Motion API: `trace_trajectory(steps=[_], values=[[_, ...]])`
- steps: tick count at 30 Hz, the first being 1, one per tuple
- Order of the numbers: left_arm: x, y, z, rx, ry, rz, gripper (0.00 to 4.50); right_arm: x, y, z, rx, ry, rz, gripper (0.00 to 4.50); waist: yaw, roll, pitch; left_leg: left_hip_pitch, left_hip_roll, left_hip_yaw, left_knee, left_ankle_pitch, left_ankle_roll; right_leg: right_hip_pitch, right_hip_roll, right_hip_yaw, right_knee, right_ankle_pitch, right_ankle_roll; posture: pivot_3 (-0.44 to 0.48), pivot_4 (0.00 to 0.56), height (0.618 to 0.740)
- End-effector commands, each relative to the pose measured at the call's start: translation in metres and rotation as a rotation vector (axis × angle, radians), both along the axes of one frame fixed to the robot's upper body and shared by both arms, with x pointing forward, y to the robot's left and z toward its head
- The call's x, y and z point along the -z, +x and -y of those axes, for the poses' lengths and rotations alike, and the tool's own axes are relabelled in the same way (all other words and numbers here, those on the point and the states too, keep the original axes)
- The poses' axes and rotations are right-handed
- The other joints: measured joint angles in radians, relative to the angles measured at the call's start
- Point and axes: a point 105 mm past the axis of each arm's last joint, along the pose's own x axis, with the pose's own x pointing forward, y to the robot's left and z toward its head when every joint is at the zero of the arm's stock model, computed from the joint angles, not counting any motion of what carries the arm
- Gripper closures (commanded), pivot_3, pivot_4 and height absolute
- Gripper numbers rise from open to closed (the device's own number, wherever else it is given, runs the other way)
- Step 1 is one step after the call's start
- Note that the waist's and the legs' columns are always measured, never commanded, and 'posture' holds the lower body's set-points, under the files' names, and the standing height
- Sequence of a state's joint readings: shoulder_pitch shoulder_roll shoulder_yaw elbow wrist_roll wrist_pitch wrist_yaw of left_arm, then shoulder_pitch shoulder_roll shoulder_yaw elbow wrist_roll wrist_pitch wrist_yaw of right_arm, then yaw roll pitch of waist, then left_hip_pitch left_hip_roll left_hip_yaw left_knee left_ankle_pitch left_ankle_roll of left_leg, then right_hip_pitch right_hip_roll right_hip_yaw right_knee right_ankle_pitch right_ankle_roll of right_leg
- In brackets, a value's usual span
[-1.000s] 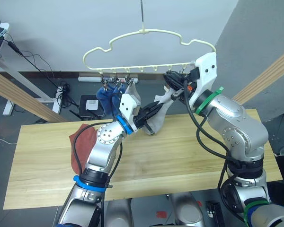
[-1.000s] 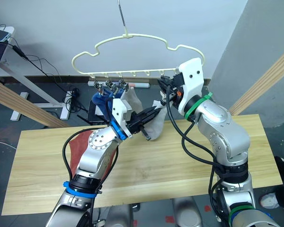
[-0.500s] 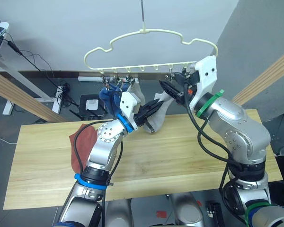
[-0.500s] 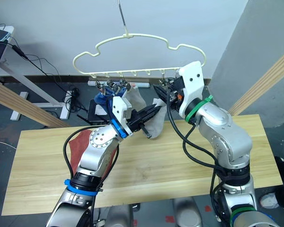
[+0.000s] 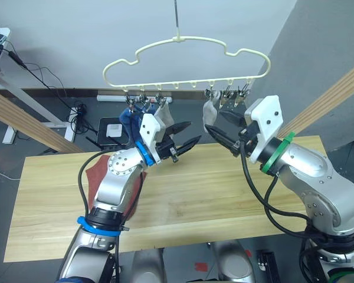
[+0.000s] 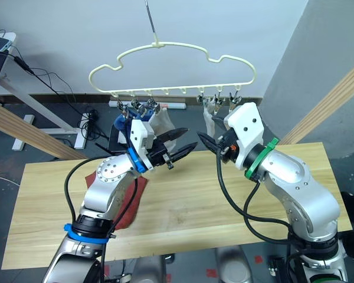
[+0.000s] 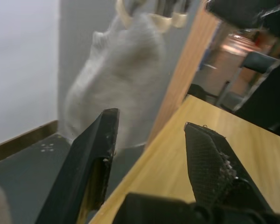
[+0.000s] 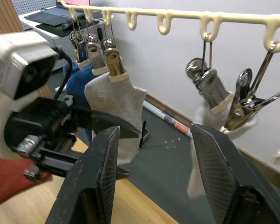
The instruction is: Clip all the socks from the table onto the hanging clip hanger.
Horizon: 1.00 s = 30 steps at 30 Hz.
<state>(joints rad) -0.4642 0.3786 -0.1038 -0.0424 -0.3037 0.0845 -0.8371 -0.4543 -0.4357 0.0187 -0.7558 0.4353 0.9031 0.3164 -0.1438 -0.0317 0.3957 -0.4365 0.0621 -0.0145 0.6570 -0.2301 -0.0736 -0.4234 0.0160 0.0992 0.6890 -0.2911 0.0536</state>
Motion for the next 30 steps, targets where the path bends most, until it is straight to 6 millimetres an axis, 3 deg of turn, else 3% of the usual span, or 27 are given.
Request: trace_trajectory(steps=[1, 12, 28, 30], values=[[-0.018, -0.013, -0.005, 0.076, 0.000, 0.050, 1.98, -0.017, 0.000, 0.013, 0.103, 0.037, 0.095, 1.99, 0.000, 0.000, 0.000, 0.000, 0.000, 0.000, 0.000, 0.000, 0.000, 0.000, 0.000, 0.000, 0.000, -0.001, 0.001, -0.297, 0.383, 0.730], [-0.038, -0.012, -0.010, 0.085, 0.024, 0.071, 1.98, -0.019, 0.016, 0.009, 0.182, 0.118, 0.078, 1.99, 0.001, 0.000, 0.000, 0.000, 0.000, 0.000, -0.003, 0.000, -0.001, 0.000, 0.000, 0.000, -0.003, 0.001, -0.001, -0.283, 0.372, 0.730], [-0.038, -0.009, -0.010, 0.076, 0.031, 0.078, 1.98, -0.020, 0.030, 0.009, 0.230, 0.145, 0.102, 1.99, 0.003, 0.000, 0.000, 0.000, 0.000, 0.001, -0.010, 0.001, -0.001, -0.001, -0.001, -0.001, -0.008, 0.001, -0.002, -0.281, 0.366, 0.730], [-0.038, -0.009, -0.009, 0.076, 0.033, 0.076, 1.94, -0.019, 0.029, 0.009, 0.230, 0.150, 0.098, 2.38, 0.002, 0.000, 0.000, 0.000, 0.000, 0.001, -0.010, 0.001, -0.001, -0.001, -0.001, -0.001, -0.007, 0.001, -0.002, -0.283, 0.367, 0.730]])
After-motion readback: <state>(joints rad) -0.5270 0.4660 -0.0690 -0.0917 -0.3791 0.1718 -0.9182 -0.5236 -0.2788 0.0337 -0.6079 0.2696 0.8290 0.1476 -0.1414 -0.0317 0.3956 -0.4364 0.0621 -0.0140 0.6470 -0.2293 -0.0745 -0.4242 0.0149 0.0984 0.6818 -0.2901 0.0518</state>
